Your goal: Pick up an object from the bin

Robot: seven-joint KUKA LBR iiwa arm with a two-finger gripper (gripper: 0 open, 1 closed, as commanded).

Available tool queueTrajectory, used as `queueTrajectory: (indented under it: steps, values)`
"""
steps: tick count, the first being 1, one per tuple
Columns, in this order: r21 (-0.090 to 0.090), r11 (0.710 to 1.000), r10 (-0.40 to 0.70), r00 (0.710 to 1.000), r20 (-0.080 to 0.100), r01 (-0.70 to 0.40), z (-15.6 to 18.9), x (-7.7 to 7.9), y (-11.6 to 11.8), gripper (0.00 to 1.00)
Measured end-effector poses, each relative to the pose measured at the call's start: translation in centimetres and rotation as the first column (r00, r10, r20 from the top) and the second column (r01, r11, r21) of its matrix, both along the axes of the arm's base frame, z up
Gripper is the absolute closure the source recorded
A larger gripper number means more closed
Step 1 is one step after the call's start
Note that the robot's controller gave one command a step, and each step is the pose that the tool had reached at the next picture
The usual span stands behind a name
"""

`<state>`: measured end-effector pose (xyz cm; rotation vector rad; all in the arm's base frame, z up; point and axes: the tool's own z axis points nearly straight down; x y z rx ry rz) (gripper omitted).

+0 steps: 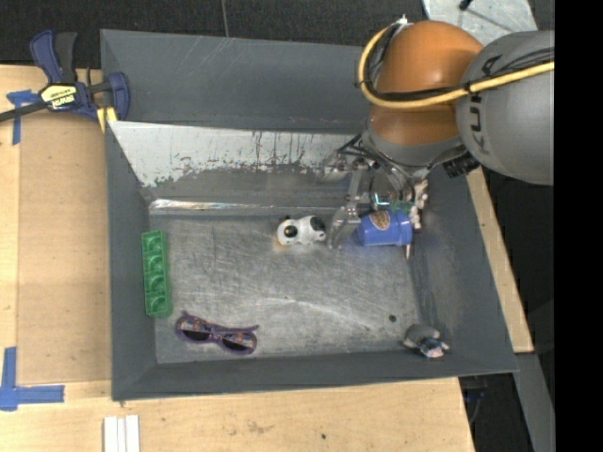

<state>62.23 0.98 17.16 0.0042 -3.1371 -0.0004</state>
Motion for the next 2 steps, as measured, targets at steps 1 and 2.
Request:
queueTrajectory:
  steps: [1, 2]
  values:
    - [0.0, 1.0, 0.0, 1.0, 0.008, 0.0, 0.49, 0.18, 0.0, 0.0]
    - [0.0, 1.0, -0.008, 1.0, 0.012, 0.008, 0.19, 0.12, -0.1, 0.0]
